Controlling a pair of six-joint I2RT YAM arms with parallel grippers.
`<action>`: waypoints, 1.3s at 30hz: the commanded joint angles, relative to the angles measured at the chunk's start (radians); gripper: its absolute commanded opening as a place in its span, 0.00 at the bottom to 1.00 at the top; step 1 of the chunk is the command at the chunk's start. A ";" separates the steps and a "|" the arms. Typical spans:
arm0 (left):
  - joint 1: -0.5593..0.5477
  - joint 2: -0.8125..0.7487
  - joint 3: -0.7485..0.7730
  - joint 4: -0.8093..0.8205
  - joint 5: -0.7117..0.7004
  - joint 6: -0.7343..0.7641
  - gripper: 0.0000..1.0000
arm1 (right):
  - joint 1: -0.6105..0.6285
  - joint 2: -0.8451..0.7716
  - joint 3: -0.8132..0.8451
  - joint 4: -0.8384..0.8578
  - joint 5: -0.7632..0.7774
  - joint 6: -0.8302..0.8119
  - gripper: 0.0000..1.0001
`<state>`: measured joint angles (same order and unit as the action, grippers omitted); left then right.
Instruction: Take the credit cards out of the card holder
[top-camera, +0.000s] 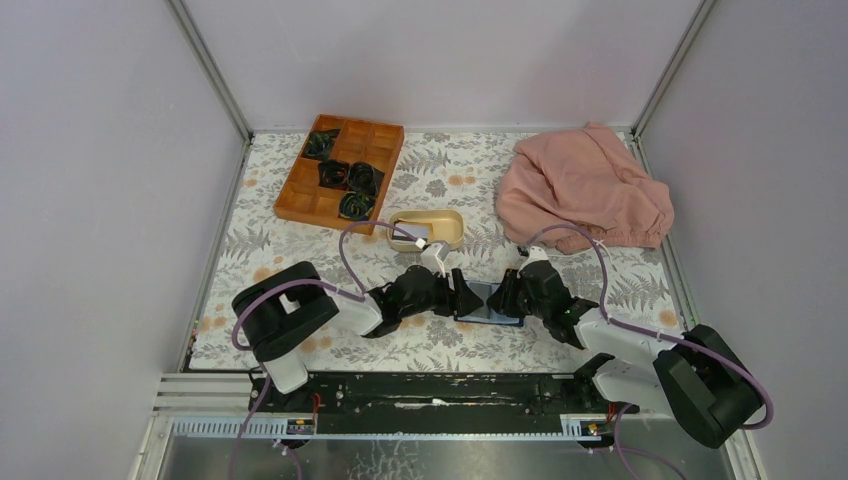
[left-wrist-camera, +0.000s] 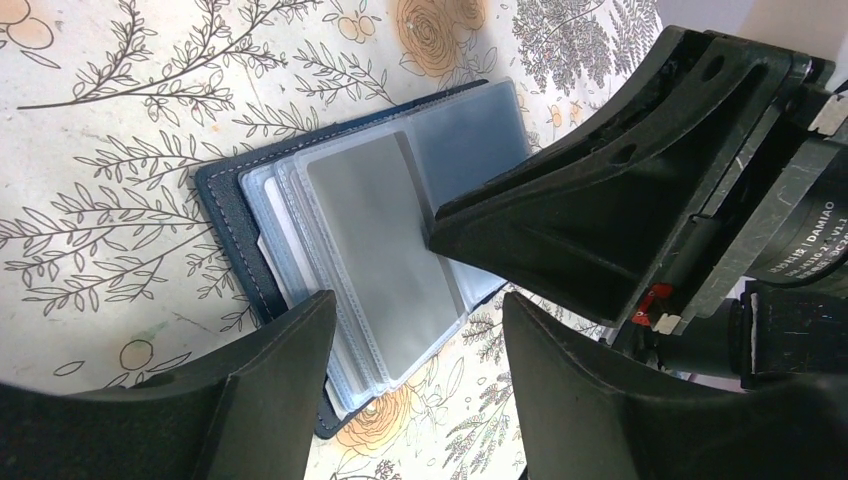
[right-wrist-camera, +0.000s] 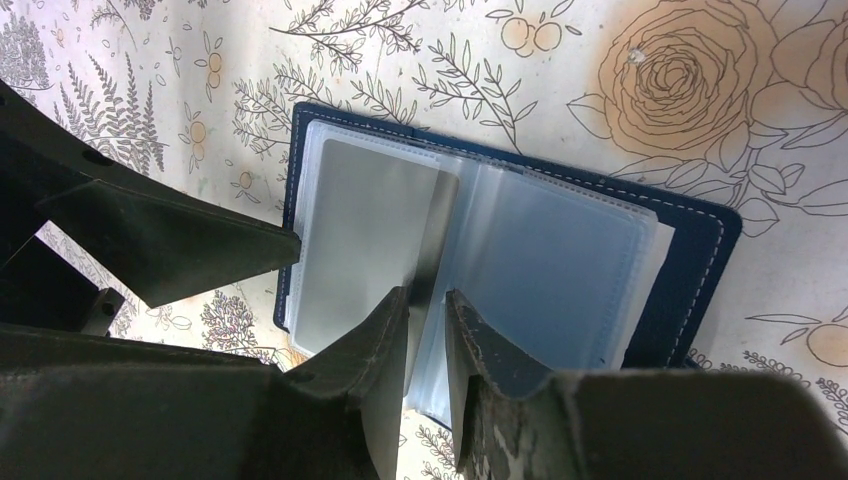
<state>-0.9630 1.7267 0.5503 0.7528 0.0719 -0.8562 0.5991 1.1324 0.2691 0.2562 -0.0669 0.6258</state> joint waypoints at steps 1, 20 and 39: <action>0.001 0.016 0.004 0.088 0.029 -0.014 0.69 | -0.006 0.013 -0.016 0.041 -0.022 -0.006 0.28; 0.001 0.031 0.063 0.087 0.076 -0.021 0.69 | -0.012 -0.079 -0.035 0.022 -0.023 -0.012 0.41; -0.008 0.097 0.128 0.089 0.094 -0.028 0.69 | -0.024 -0.191 -0.087 0.035 -0.051 0.017 0.72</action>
<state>-0.9604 1.7901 0.6334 0.7765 0.1513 -0.8818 0.5663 0.9798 0.1890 0.2676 -0.0593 0.6189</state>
